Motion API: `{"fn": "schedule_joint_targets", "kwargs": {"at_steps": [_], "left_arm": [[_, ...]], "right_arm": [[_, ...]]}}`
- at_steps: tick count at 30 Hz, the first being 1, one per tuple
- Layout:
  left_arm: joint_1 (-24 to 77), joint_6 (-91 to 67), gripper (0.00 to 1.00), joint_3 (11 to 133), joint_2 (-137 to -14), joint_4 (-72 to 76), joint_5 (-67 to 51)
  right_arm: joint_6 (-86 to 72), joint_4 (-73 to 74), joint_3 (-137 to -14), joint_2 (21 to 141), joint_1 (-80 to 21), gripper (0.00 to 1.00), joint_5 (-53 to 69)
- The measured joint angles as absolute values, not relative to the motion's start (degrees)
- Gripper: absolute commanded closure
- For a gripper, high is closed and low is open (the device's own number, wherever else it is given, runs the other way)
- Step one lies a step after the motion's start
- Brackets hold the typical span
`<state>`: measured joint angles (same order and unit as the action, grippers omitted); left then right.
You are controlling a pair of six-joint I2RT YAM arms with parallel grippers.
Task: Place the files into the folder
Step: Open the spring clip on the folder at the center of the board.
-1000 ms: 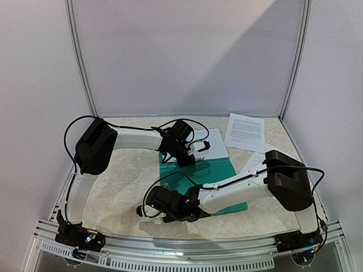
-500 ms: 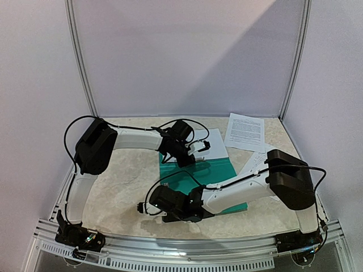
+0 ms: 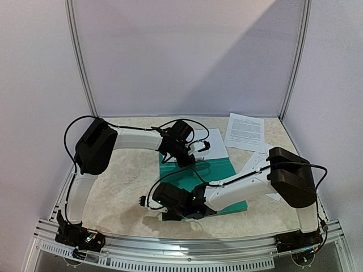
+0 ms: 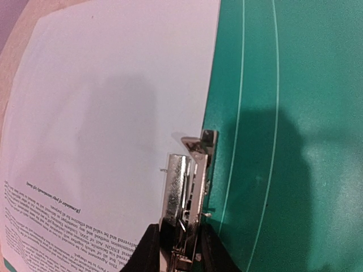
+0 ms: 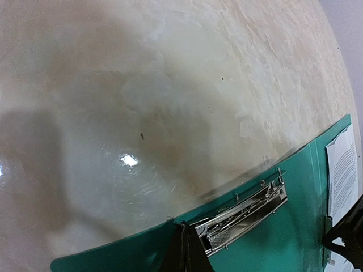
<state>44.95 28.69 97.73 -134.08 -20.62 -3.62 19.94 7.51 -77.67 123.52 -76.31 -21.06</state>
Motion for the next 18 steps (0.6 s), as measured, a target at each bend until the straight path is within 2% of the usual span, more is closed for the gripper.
{"fn": "schedule_joint_targets", "kwargs": {"at_steps": [7,18], "left_arm": [[44.95,29.15,0.85,97.82,-134.15,-20.51,-3.53],[44.95,29.91,0.85,97.84,-134.23,-20.14,-3.27]], "right_arm": [[14.41,11.42,-80.71,125.23,-75.29,1.0,-19.14],[6.7,19.84,-86.24,126.39,-74.96,1.0,-23.11]]}}
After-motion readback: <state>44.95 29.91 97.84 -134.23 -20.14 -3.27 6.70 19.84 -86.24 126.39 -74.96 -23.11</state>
